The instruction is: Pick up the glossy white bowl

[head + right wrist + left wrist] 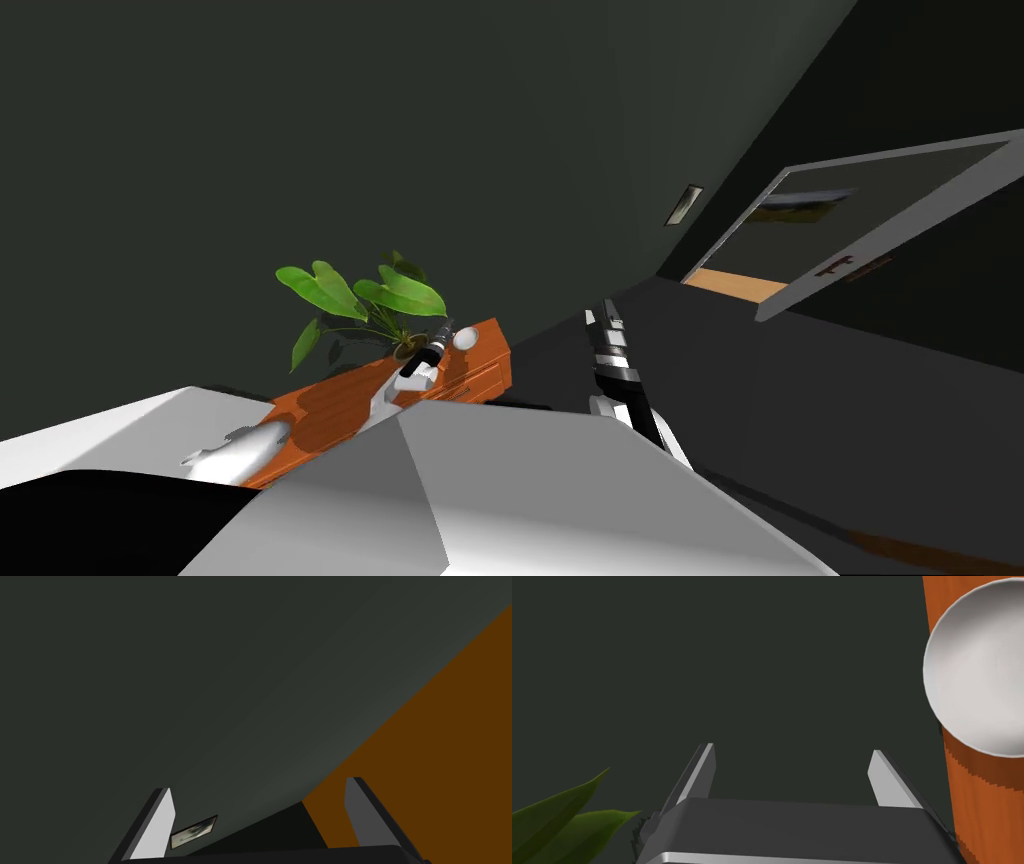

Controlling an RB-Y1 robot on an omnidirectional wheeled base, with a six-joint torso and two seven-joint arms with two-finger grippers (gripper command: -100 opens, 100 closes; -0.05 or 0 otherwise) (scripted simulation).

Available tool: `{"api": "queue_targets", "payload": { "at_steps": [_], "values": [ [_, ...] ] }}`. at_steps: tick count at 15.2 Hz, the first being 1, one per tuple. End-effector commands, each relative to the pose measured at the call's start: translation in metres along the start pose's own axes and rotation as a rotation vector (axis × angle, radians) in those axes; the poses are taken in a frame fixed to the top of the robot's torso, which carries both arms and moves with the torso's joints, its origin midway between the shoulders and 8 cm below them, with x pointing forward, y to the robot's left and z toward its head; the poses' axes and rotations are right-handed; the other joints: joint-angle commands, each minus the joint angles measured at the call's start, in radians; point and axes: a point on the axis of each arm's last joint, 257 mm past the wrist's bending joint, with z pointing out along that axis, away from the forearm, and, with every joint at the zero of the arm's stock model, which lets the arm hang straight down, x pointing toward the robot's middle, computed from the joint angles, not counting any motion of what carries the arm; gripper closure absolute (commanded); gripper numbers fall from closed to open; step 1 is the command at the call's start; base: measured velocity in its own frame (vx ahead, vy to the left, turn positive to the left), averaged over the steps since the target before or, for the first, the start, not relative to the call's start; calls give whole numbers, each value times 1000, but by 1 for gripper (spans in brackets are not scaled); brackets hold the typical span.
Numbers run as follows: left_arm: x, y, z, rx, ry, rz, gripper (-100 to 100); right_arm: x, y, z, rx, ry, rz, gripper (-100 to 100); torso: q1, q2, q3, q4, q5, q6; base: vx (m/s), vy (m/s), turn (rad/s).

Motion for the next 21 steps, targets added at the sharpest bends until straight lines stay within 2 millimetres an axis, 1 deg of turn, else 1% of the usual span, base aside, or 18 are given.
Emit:
{"api": "queue_targets", "payload": {
  "at_steps": [1, 2, 3, 4, 5, 6, 8, 9, 10, 11, 12, 13, 14, 15, 17, 19, 20, 21],
  "values": [
    [-10, 22, 5, -74, -7, -17, -100, 0, 0, 0, 0, 0, 0, 0, 0, 0, 0, 0, 0, 0, -41, 26, -273],
    [-14, 36, 4, -103, -14, -17, -100, 0, 0, 0, 0, 0, 0, 0, 0, 1, 0, 0, 0, 0, -40, 31, -226],
    [-14, 36, 4, -103, -14, -17, -100, 0, 0, 0, 0, 0, 0, 0, 1, 1, 1, 0, 0, 0, -27, 27, -88],
    [-21, 52, 6, -157, -19, -30, -100, 0, 0, 0, 0, 0, 0, 0, 1, 1, 0, 0, 0, 0, -30, 25, -214],
    [-23, 58, 5, -170, -24, -31, -100, 0, 0, 0, 0, 0, 0, 0, 1, 1, 0, 0, 0, 0, -32, 29, -217],
    [-29, 69, 7, -216, -27, -44, -100, 0, 0, 0, 0, 0, 0, 0, 1, 0, 0, 0, 0, 0, -32, 29, -304],
    [-33, 82, 5, -240, -36, -46, -100, 0, 0, 0, 0, 0, 0, 0, 1, 1, 0, 0, 0, 0, -30, 33, -182],
    [-34, 84, 4, -245, -37, -46, -100, 0, 0, 0, 0, 0, 0, 0, 1, 0, 0, 0, 0, -1, -13, 19, 25],
    [-42, 100, 4, -300, -45, -61, -100, 0, 0, 0, 0, 0, 0, 0, 1, 0, 0, 0, 0, -1, -16, 16, -188],
    [-44, 107, 2, -314, -50, -62, -100, 0, 0, 0, 0, 0, 0, 0, 1, -1, 0, 0, 0, 0, -20, 25, -226],
    [-52, 118, 2, -353, -59, -78, -100, 0, 0, 0, 0, 0, 0, 0, 1, -1, 0, 0, 0, 0, -31, 30, -323],
    [-54, 129, -2, -381, -65, -79, -100, 0, 0, 0, 0, 0, 0, 0, 1, 0, 0, 0, 0, 1, -33, 34, -275],
    [-54, 129, -2, -381, -65, -79, -100, 0, 0, 0, 0, 0, 0, 0, 1, 0, 0, 0, 0, 0, -22, 28, -68],
    [-61, 140, -3, -427, -71, -96, -100, 0, 0, 0, 0, 0, 0, 0, 1, 0, 0, 0, 0, -1, -23, 20, -142],
    [-64, 149, -7, -446, -79, -97, -100, 0, 0, 0, 0, 0, 0, 0, 1, 0, 0, 0, 0, 0, -23, 21, -148],
    [-74, 168, -13, -509, -95, -117, -100, 0, 0, 0, 0, 0, 0, 0, 1, 0, 0, 0, 0, 0, -25, 26, -235],
    [-74, 168, -13, -509, -95, -117, -100, 0, 0, 0, 0, 0, 0, 0, 1, 0, 0, 0, 0, 0, -16, 25, -78],
    [-81, 181, -17, -559, -105, -136, -100, 0, 0, 0, 0, 0, 0, 0, 1, -1, 0, 0, 0, -1, -19, 20, -179]
  ]
}}
